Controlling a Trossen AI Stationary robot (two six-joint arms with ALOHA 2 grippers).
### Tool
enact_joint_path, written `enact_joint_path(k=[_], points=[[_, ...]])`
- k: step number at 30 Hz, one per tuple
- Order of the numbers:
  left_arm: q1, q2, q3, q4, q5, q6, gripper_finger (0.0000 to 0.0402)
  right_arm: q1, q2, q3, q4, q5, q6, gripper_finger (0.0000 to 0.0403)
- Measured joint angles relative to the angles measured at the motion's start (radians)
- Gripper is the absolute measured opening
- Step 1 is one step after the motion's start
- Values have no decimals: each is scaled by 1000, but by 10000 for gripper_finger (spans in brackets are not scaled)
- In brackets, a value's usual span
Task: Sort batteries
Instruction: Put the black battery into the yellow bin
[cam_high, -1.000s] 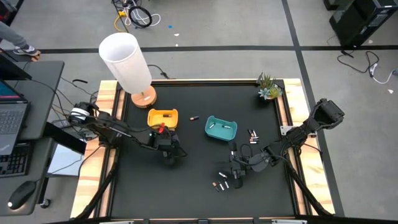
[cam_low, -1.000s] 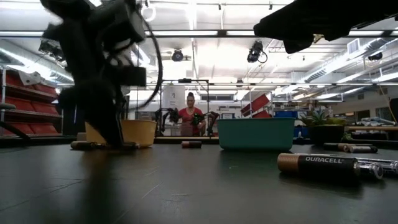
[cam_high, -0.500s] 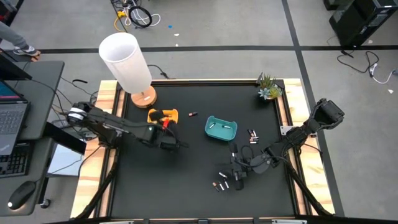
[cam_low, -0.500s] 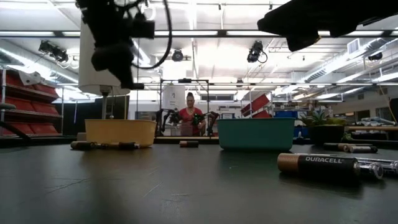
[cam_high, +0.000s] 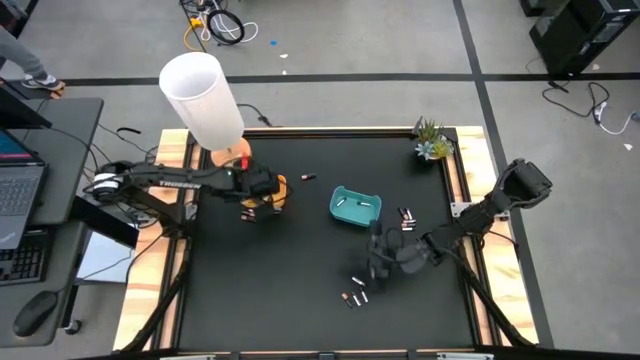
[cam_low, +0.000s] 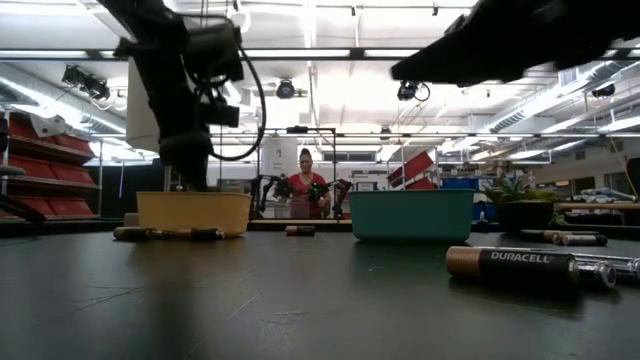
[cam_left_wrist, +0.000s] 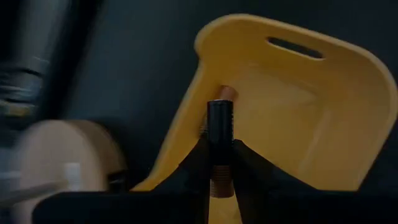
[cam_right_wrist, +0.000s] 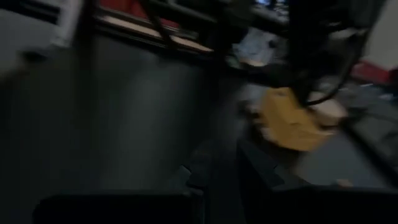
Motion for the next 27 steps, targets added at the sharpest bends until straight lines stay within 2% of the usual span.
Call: enact_joint_path(k=[3,8,11,14,17,19,21,24,27], points=[[52,7,-23,40,55,-37,74,-71,-37,0,2,-23,-89,57],[45,-2,-24,96,133,-36,180,-180,-146,0,-24,-191,-160,49],[14,-4,-23,141,178,-45,213,-226,-208,0,-61,-244,-156,41],[-18,-4,-23,159,203,-51,216,-248,-253,0,-112,-245,-151,33],[-57,-14,-24,237,109,-31,204,-272,-292,7,-187,-197,-138,27],[-69,-19,-23,353,57,13,194,-305,-313,41,-292,-169,-115,25],[-59,-15,-23,478,49,69,185,-344,-328,84,-405,-165,-103,25],[-3,17,-23,688,93,167,173,-392,-327,137,-495,-182,-127,26],[102,71,27,716,213,196,163,-440,-326,168,-520,-254,-173,27]])
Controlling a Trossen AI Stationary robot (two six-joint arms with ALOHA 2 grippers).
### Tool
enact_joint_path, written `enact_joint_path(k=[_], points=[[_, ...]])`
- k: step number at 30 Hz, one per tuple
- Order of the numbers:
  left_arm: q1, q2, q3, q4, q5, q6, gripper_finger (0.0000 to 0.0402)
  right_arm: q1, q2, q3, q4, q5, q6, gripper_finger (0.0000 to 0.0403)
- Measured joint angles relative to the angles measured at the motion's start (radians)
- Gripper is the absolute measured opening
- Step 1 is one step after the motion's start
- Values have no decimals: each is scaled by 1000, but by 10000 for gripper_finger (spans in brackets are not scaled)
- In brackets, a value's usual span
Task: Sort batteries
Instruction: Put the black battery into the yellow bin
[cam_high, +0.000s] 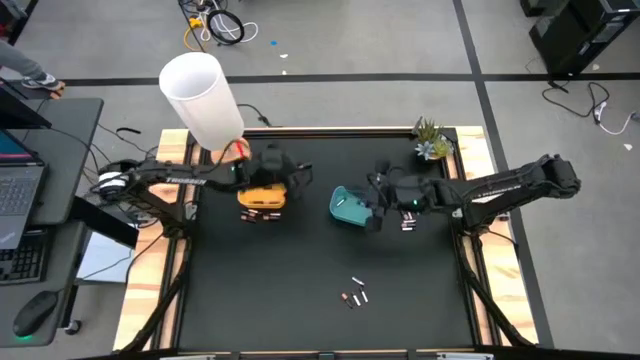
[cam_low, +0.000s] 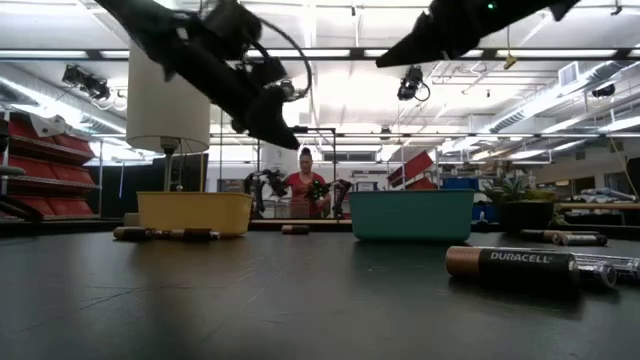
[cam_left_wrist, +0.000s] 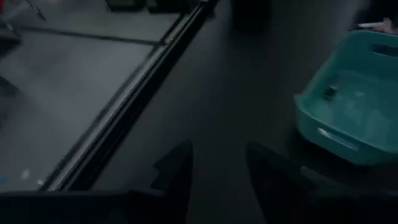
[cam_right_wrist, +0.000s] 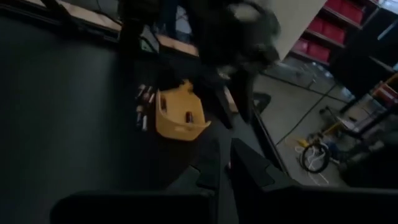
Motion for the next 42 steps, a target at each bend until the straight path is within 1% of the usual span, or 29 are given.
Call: enact_joint_path(k=[2,5,10,12,15,18,21,24,28,31,35,42], points=[[69,53,67,-55,70,4,159,-29,-1,11,-5,-47,-17,25],[131,156,177,-133,105,30,157,-64,0,13,-8,-105,-41,25],[182,319,361,-315,164,86,158,-107,0,13,-49,-120,-55,26],[195,382,428,-359,161,85,158,-121,0,13,-62,-139,-56,25],[208,463,514,-438,129,62,158,-129,0,13,-65,-177,-56,25],[218,527,576,-502,101,58,159,-128,0,13,-63,-197,-58,26],[221,562,604,-561,98,59,159,-124,0,13,-63,-214,-58,26],[220,568,609,-614,99,63,159,-116,0,13,-64,-216,-58,25],[220,568,591,-626,99,65,159,-101,1,13,-58,-223,-58,26],[220,568,584,-643,119,66,159,-86,1,13,-55,-223,-52,26],[226,568,571,-639,108,63,159,-67,1,13,-46,-223,-47,24],[227,604,572,-642,123,62,158,-43,1,13,-38,-223,-46,25]])
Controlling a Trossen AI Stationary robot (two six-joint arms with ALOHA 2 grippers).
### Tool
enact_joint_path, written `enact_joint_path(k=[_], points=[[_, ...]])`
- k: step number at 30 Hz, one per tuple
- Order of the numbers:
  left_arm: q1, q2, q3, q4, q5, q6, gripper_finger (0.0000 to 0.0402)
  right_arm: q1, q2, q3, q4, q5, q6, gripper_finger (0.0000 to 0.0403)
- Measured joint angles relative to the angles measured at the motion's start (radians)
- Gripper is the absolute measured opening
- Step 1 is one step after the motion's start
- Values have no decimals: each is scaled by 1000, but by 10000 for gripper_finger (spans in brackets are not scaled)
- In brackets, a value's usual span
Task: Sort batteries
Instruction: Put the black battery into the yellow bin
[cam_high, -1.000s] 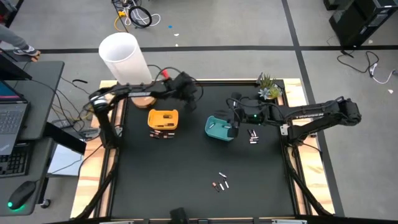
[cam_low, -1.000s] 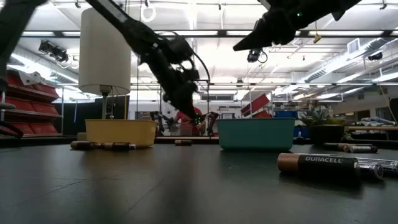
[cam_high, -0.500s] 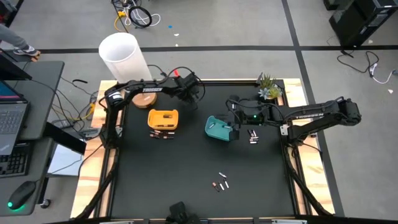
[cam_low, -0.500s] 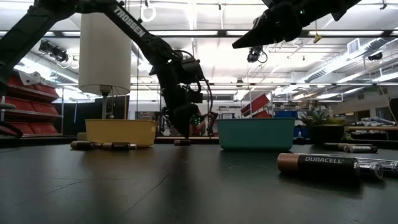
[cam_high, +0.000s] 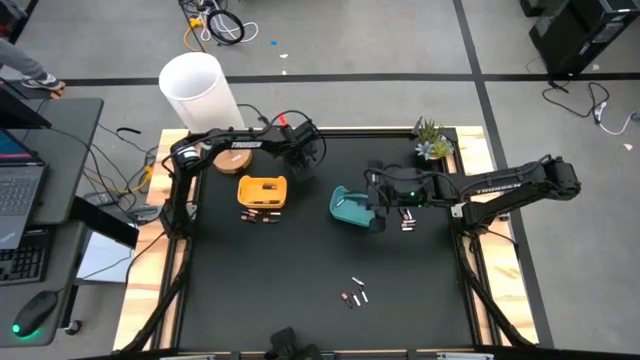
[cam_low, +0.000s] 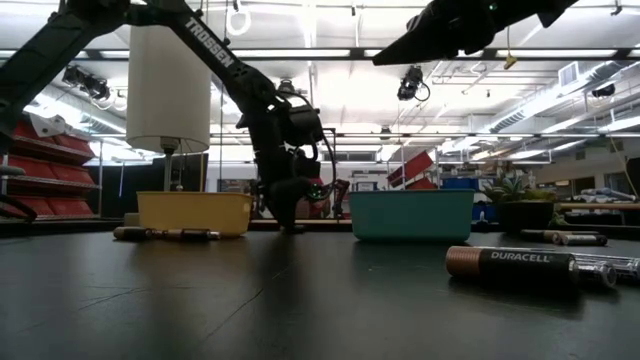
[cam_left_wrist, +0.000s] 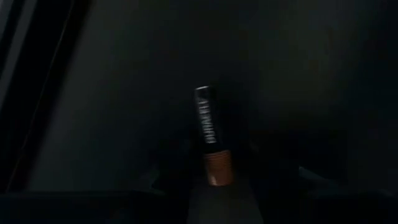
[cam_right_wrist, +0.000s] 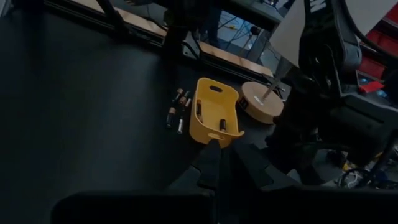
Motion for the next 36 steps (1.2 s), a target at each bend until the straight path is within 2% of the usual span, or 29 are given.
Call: enact_joint_path(k=[4,6,11,16,22,29,32,36], points=[[-7,4,1,3,-9,0,155,2,0,0,-1,0,2,23],[-18,5,0,10,-36,2,142,2,0,0,-2,0,2,23],[-47,6,1,19,-85,39,47,2,1,0,-3,0,3,23],[-73,-13,-3,35,-96,52,48,2,1,-26,20,0,8,24],[-112,-191,1,9,49,28,48,0,1,-37,17,44,18,23],[-211,-378,-2,-284,83,-40,48,5,1,-37,-17,93,39,23],[-248,-450,-57,-385,73,-108,48,13,1,-37,-41,94,60,23],[-289,-551,-200,-411,67,-226,48,27,1,-38,-73,95,79,24]])
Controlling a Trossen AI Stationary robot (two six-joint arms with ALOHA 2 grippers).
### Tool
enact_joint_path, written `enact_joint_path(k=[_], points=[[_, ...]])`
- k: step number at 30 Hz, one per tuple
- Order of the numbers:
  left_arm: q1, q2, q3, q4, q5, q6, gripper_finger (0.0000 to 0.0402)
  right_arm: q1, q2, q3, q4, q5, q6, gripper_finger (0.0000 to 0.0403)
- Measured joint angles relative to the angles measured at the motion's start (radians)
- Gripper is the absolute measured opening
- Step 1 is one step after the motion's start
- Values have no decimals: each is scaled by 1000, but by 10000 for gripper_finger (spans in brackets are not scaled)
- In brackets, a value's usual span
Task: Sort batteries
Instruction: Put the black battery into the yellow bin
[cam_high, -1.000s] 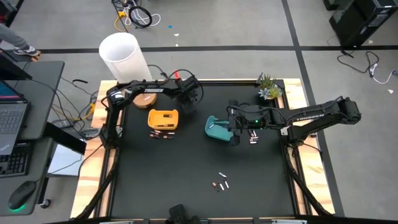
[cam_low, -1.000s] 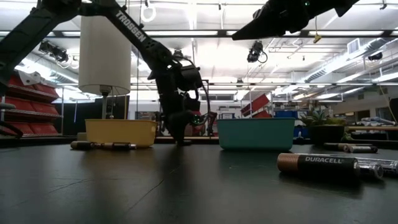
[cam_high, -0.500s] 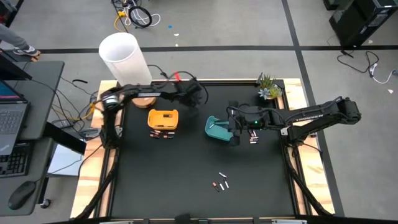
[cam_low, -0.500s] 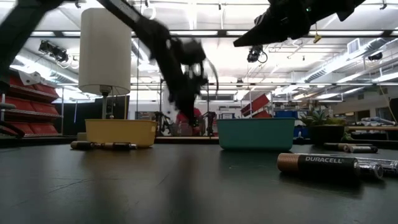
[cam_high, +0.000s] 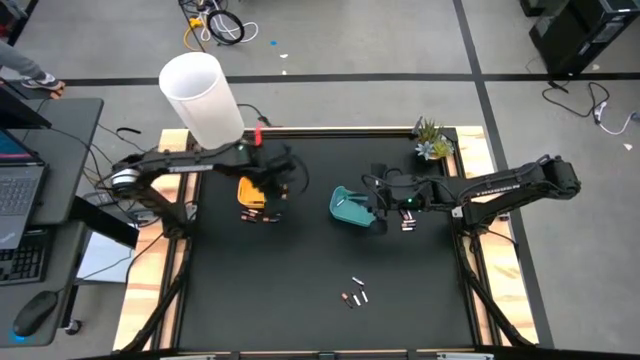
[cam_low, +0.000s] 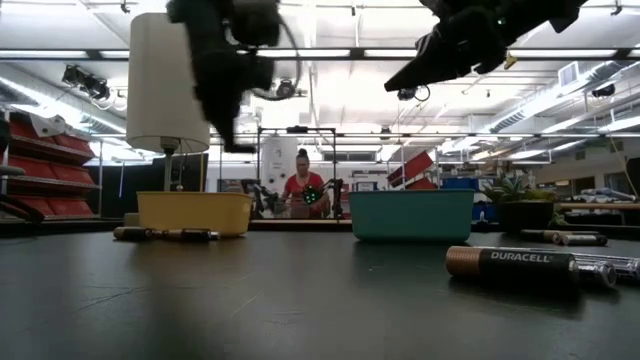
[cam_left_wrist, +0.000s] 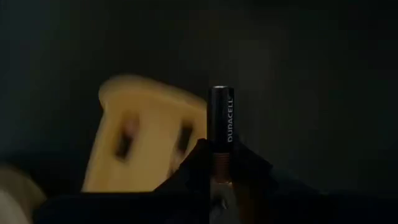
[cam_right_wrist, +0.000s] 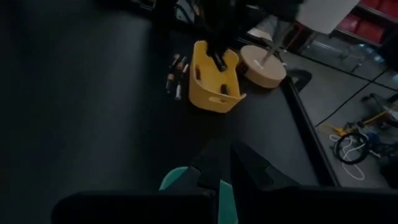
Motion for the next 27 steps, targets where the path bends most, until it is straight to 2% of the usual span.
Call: enact_joint_path(k=[3,7,11,15,17,22,24,27], points=[[-10,-40,-129,39,-152,-96,66,7,0,0,8,0,-13,23],[-14,-62,-236,97,-171,-140,136,7,0,0,48,-1,-28,24],[-34,-71,-225,63,-200,-164,185,7,-1,0,60,-2,-34,24],[-107,-135,-193,115,-266,-165,194,8,-1,0,57,5,-7,23],[-150,-161,-194,136,-308,-167,192,16,-5,0,34,44,4,24],[-279,-168,-201,211,-505,-189,181,39,-66,40,-141,207,78,23],[-328,-163,-232,317,-557,-180,177,38,-80,92,-296,222,204,23],[-385,-156,-297,497,-594,-139,175,0,-58,153,-623,221,459,24]])
